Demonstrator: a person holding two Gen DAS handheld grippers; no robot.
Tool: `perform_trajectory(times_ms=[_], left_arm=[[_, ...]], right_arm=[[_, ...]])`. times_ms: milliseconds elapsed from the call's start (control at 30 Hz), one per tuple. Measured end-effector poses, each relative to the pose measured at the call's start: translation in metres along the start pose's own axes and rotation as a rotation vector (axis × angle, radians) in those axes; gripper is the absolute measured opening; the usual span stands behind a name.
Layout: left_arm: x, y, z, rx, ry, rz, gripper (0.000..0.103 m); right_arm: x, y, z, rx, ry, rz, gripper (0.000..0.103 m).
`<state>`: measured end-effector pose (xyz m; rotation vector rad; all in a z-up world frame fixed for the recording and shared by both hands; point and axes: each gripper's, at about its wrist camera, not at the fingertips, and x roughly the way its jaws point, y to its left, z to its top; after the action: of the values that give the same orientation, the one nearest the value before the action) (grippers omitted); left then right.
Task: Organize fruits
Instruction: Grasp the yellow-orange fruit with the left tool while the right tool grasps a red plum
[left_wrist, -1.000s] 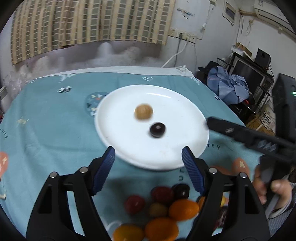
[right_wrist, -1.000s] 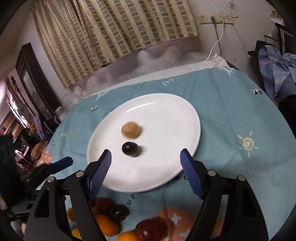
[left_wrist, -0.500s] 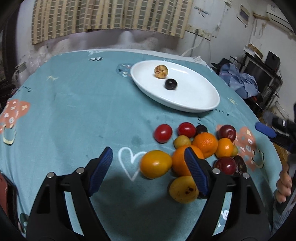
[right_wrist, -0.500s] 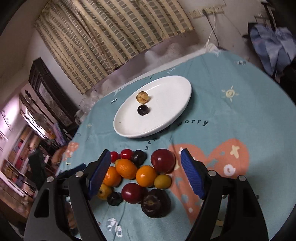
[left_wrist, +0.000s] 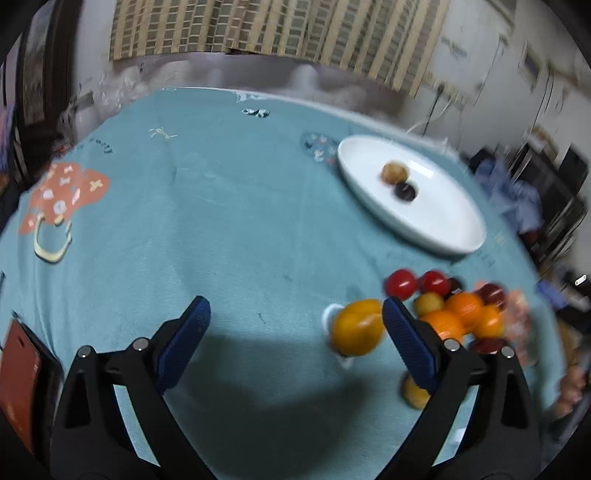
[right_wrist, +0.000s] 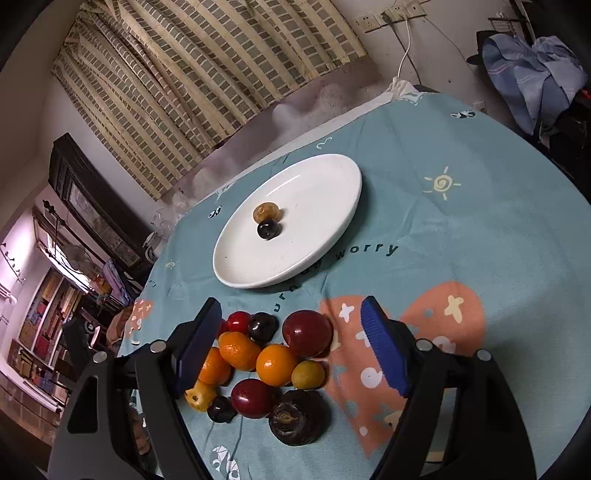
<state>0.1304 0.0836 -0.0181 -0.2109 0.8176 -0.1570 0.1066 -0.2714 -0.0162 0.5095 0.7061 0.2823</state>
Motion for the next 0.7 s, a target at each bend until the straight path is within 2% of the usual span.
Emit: perform_trajectory(times_ms=[100, 233, 367, 433, 500, 567, 700], left_arm=[[0.003, -0.007, -0.004, 0.024, 0.015, -0.042, 0.096], [0.027, -0.032, -0.012, 0.129, 0.079, 0.024, 0.096], [0.036, -0.035, -0.012, 0.159, 0.071, 0.074, 0.094], [0.036, -0.036, -0.012, 0.168, 0.060, 0.083, 0.078], [0.039, -0.040, -0.012, 0.192, 0.061, 0.095, 0.047], [0.041, -0.041, -0.014, 0.205, 0.080, 0.075, 0.039], [0.041, -0.042, -0.015, 0.211, 0.081, 0.071, 0.038]], right_arm=[[0.001, 0.000, 0.000, 0.002, 0.007, -0.003, 0.078], [0.002, 0.000, -0.001, -0.002, 0.006, -0.005, 0.078], [0.004, 0.002, -0.002, -0.021, 0.006, -0.015, 0.078], [0.006, 0.005, -0.003, -0.041, 0.012, -0.025, 0.078], [0.008, 0.007, -0.004, -0.062, 0.015, -0.043, 0.078], [0.010, 0.008, -0.006, -0.074, 0.030, -0.049, 0.078], [0.024, 0.009, -0.011, -0.082, 0.105, -0.031, 0.076]])
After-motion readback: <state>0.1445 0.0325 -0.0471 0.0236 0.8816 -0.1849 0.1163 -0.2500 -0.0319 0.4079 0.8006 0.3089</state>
